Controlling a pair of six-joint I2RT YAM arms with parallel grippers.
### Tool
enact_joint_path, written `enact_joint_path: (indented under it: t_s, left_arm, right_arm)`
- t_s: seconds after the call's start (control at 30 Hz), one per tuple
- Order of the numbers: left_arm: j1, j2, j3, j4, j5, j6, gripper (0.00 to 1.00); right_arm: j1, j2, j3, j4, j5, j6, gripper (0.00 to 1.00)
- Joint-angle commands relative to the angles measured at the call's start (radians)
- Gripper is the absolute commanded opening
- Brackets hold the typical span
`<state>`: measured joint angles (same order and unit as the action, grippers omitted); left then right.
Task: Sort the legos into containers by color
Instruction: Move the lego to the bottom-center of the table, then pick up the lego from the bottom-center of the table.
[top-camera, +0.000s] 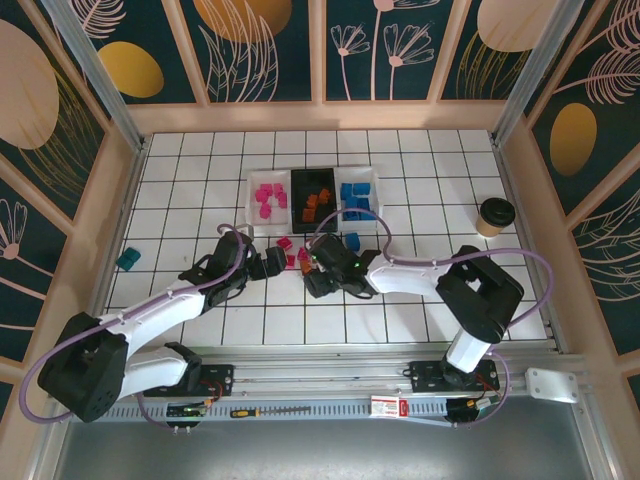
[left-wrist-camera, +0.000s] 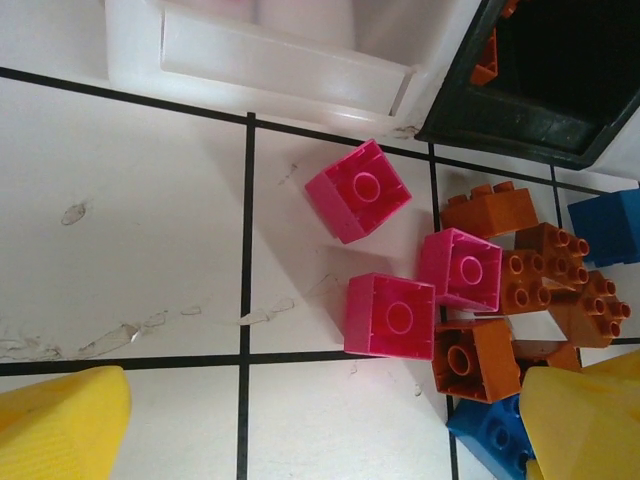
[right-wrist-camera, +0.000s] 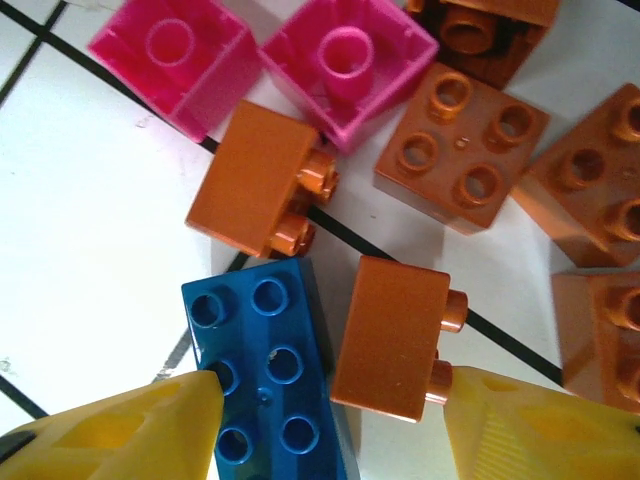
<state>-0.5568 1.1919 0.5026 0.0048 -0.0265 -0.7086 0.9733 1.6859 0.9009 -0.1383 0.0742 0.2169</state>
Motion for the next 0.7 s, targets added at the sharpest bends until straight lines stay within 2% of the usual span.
enact_joint_path:
  t_s: [0.0, 0.2, 0.3, 0.67]
  left_arm:
    - [-0.005, 0.016, 0.000, 0.024, 0.000, -0.005, 0.99]
    - [-0.003, 0.030, 0.002, 0.027, 0.008, -0.007, 0.99]
    - [-0.005, 0.031, 0.002, 0.027, 0.008, -0.008, 0.99]
    - [-0.004, 0.040, 0.017, 0.017, 0.011, -0.006, 0.99]
  right_arm:
    - [0.025, 0.034, -0.005, -0.026, -0.011, 0.010, 0.63]
    - [0.041, -0.034, -0.031, -0.010, 0.021, 0.039, 0.68]
    - [0.047, -0.061, -0.053, 0.016, -0.019, 0.054, 0.69]
    - [0.052, 0.037, -0.044, 0.038, -0.014, 0.066, 0.64]
